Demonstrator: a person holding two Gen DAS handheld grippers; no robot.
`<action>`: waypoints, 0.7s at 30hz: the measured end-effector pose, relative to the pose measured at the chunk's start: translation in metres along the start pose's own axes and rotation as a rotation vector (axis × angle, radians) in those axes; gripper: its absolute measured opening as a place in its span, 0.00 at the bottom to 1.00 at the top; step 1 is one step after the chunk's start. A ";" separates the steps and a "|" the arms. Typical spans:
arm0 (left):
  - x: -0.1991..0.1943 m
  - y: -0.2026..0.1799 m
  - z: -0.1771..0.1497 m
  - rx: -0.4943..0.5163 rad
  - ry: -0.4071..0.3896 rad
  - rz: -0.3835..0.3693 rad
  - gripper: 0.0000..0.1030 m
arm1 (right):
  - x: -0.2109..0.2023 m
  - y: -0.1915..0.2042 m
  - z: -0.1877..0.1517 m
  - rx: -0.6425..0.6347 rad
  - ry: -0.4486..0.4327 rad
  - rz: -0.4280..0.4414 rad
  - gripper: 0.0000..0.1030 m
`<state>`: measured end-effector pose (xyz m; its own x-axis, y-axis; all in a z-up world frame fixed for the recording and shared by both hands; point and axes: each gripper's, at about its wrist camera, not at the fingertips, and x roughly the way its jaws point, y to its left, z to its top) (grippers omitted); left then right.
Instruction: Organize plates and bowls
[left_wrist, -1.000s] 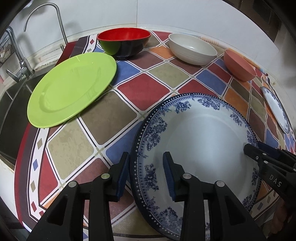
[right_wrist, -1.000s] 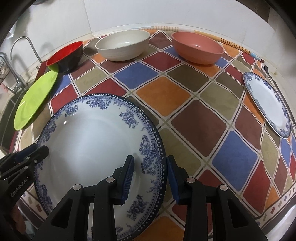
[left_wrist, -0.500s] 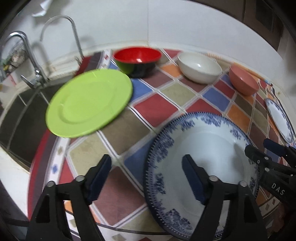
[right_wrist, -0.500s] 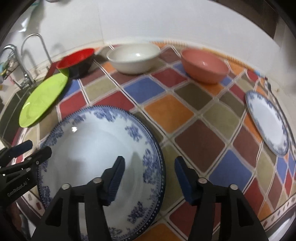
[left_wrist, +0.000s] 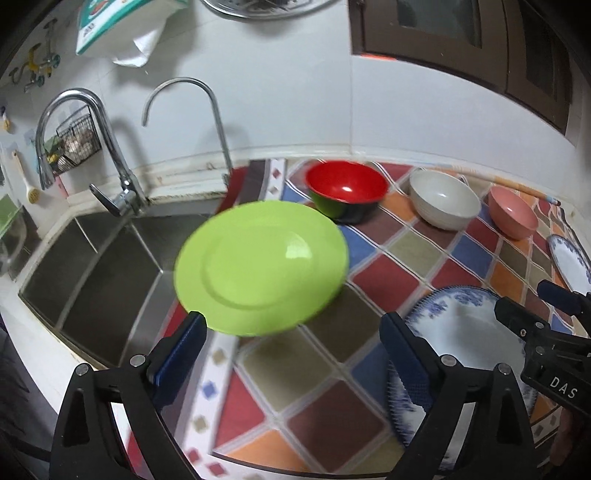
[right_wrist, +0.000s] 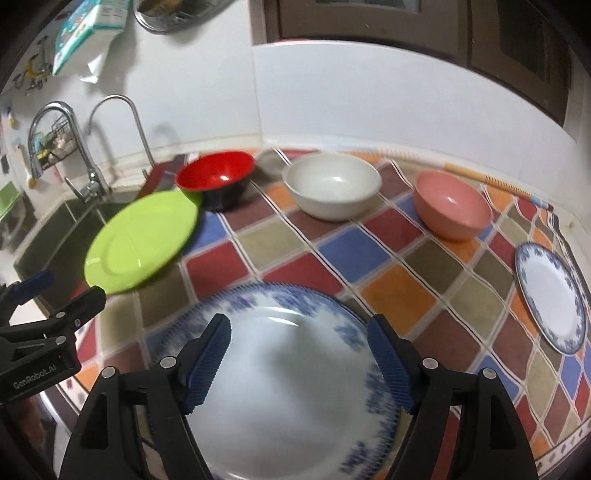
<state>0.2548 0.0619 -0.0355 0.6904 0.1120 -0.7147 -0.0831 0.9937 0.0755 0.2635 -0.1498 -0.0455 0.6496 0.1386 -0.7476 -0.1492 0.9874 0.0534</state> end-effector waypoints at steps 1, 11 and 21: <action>-0.001 0.009 0.002 0.001 -0.016 0.002 0.96 | -0.001 0.008 0.004 0.002 -0.005 0.001 0.75; -0.006 0.080 0.018 0.006 -0.098 0.010 0.99 | -0.002 0.073 0.025 0.031 -0.050 -0.008 0.77; 0.006 0.126 0.034 0.025 -0.149 0.030 0.99 | 0.012 0.116 0.048 0.082 -0.084 -0.051 0.77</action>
<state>0.2729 0.1877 -0.0070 0.7872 0.1400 -0.6006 -0.0889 0.9895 0.1142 0.2894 -0.0300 -0.0165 0.7154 0.0907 -0.6928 -0.0550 0.9958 0.0736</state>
